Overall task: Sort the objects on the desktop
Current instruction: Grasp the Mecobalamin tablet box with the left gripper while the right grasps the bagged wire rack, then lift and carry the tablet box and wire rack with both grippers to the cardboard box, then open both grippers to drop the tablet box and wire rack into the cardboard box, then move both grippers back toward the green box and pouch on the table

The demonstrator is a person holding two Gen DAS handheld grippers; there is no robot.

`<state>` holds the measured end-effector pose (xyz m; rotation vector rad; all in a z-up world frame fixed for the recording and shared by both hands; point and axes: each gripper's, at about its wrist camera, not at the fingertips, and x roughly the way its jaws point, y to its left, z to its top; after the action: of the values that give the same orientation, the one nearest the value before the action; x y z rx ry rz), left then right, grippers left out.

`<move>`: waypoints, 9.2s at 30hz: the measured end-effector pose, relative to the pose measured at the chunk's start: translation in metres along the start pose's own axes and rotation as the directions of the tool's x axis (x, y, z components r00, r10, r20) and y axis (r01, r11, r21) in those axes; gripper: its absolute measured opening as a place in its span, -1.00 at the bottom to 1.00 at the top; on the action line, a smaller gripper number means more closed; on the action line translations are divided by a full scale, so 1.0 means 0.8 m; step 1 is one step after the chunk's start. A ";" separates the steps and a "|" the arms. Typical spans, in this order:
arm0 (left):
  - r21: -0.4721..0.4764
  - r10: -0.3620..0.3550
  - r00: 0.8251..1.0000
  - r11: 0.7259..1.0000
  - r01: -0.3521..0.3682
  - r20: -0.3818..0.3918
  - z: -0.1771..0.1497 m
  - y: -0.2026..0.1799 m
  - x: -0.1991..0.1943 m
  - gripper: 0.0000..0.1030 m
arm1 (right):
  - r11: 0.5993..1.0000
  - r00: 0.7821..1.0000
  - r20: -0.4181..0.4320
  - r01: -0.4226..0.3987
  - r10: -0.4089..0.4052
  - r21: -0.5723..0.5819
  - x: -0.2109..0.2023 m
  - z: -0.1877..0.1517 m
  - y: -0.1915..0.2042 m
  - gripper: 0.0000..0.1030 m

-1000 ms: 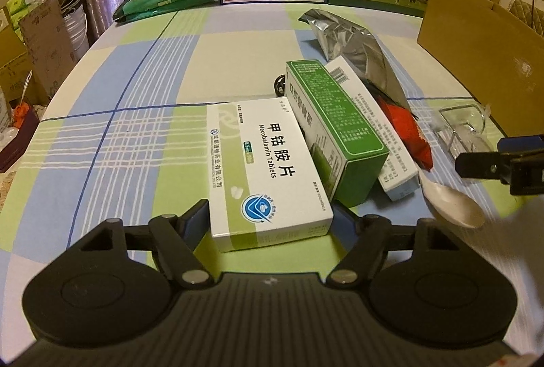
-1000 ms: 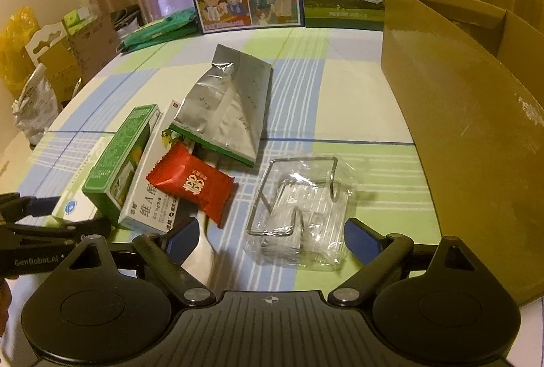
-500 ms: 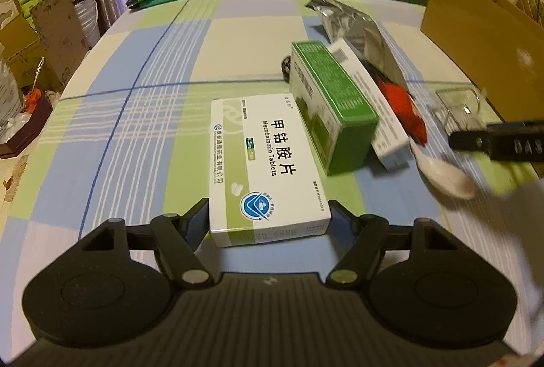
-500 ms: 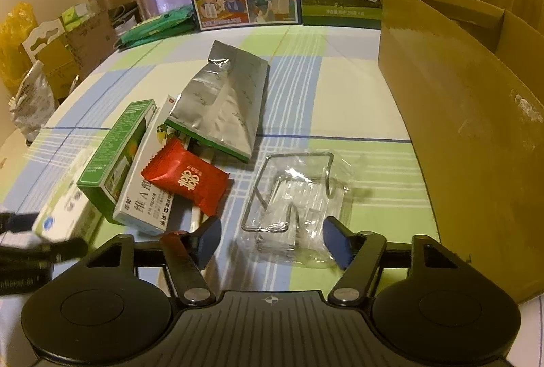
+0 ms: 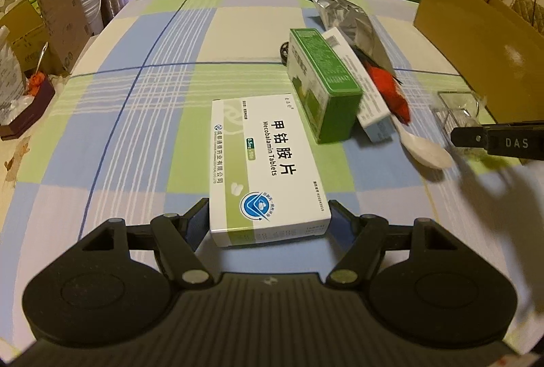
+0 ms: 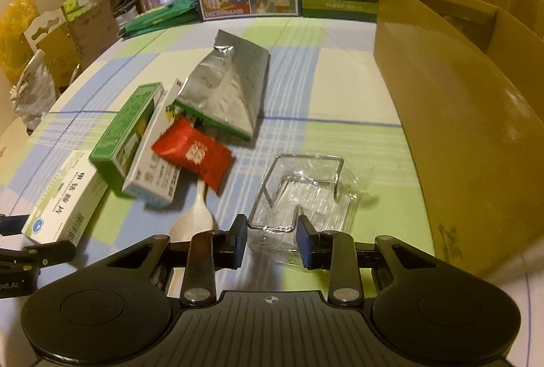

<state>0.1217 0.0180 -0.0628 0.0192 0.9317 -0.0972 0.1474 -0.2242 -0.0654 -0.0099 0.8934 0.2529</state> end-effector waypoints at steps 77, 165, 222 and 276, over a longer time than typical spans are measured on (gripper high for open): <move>-0.030 0.013 0.992 1.000 -0.009 0.124 0.012 0.000 -0.024 0.29 | 0.994 0.980 0.166 0.105 -0.106 0.013 -0.061 -0.053 0.020 -0.05; 0.242 -0.357 0.922 0.917 0.316 0.148 0.168 -0.398 -0.064 0.30 | 0.957 0.920 0.298 0.197 -0.255 0.212 -0.209 0.061 -0.272 -0.04; 0.089 -0.176 0.961 0.983 0.161 0.212 0.100 -0.215 -0.129 0.50 | 0.965 0.921 0.371 0.019 -0.120 0.263 -0.266 0.057 -0.199 0.63; 0.038 -0.005 0.995 0.999 0.001 0.099 0.030 -0.020 -0.090 0.80 | 0.995 0.988 0.127 -0.097 0.093 0.026 -0.125 -0.019 0.013 0.95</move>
<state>0.0971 0.0062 0.0095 0.0477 0.8311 -0.1172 0.0736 -0.2368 0.0031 0.0776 0.7735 0.3246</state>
